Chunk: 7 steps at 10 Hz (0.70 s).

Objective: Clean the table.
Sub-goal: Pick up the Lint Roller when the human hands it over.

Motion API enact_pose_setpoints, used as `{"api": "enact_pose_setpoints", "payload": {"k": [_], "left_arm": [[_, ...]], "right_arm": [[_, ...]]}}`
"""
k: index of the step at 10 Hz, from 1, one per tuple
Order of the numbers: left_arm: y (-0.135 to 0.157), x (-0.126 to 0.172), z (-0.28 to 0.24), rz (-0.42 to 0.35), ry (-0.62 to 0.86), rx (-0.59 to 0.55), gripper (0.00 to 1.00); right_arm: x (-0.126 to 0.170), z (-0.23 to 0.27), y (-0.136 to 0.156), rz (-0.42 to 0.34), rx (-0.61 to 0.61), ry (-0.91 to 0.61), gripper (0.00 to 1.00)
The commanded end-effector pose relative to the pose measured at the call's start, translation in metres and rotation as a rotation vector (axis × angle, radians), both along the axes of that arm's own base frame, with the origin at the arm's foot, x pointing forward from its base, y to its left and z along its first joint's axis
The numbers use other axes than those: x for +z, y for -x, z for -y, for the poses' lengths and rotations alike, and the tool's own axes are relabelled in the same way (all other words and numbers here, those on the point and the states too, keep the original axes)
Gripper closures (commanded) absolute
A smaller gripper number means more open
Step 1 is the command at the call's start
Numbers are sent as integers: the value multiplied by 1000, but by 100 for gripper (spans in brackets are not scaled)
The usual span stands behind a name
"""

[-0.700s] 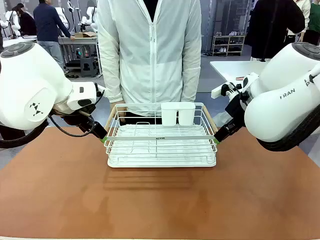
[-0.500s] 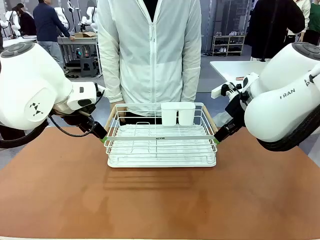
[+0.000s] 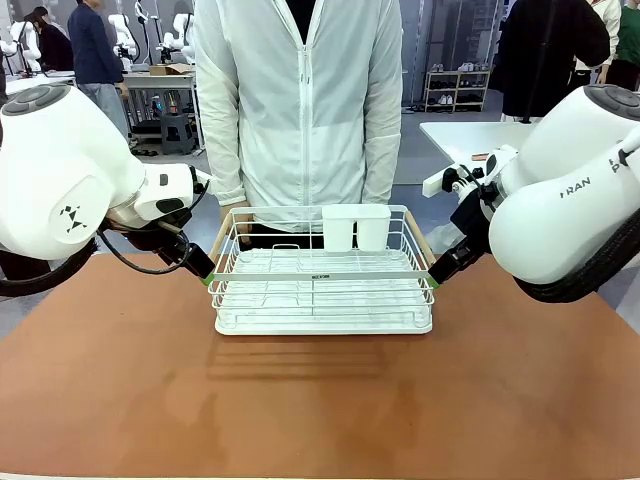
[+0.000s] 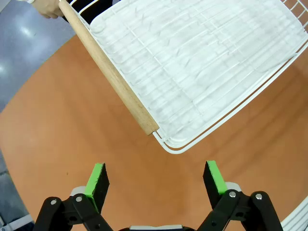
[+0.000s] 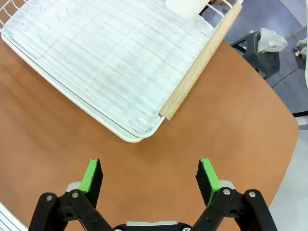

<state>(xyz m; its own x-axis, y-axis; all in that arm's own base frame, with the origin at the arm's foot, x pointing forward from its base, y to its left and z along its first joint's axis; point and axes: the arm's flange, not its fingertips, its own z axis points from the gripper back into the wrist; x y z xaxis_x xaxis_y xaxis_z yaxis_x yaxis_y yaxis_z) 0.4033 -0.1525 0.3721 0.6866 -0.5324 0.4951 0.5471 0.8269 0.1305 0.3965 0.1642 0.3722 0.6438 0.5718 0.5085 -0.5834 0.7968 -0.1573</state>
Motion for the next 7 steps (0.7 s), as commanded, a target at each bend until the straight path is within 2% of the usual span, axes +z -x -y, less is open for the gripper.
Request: {"api": "enact_pose_setpoints", "payload": {"k": [1,6,7], "left_arm": [[0,0,-1,0,0,2,0],[0,0,0,0,0,0,0],[-8,45,-6,-96,164,17,0]], "right_arm": [[0,0,0,0,0,-1,0],[0,0,0,0,0,0,0],[42,13,-4,-42,-16,-87,0]]}}
